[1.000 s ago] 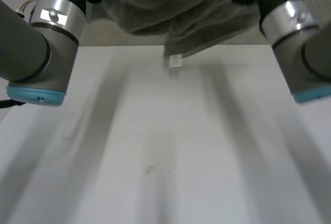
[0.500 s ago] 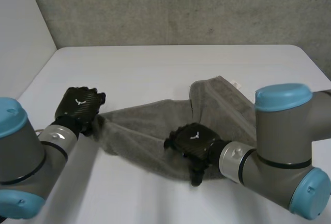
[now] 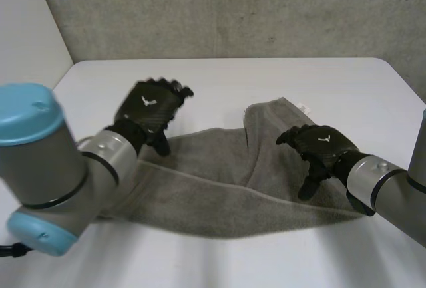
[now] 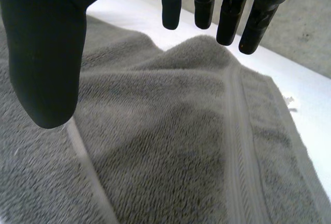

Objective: Fold the laundry

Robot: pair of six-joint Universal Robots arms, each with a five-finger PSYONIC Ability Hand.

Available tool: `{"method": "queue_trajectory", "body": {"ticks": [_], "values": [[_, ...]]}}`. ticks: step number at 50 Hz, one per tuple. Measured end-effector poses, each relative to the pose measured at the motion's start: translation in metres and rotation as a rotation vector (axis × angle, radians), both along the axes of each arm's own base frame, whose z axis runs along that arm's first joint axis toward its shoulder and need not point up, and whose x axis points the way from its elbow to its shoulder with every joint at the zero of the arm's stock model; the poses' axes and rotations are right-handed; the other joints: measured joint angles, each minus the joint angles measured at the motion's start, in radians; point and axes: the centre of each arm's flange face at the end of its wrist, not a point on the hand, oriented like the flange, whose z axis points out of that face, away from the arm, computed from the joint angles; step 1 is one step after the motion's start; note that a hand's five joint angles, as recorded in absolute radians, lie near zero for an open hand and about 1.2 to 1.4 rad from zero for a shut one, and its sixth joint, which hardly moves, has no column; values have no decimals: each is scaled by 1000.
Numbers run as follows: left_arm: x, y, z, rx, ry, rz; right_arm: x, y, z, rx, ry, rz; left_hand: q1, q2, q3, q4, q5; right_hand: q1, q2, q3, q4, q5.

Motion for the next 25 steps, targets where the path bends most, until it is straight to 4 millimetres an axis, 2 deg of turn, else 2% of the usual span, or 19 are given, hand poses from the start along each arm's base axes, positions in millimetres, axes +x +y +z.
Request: {"method": "queue_trajectory", "body": {"ticks": [6,13,18,25], "values": [[-6,-12,-30,99,-65,37,-1,3,-5,16,8,2,42,43,43,43,43,0,0,0,0,0],[6,-30,-52,159,-131,157,1,4,-7,19,1,18,132,128,129,128,129,0,0,0,0,0],[10,-33,-63,185,-148,172,3,5,-10,30,-6,39,182,182,184,184,183,0,0,0,0,-1],[6,-29,-81,252,-167,108,4,4,-15,46,-8,48,247,247,246,247,245,0,0,0,0,-1]]}}
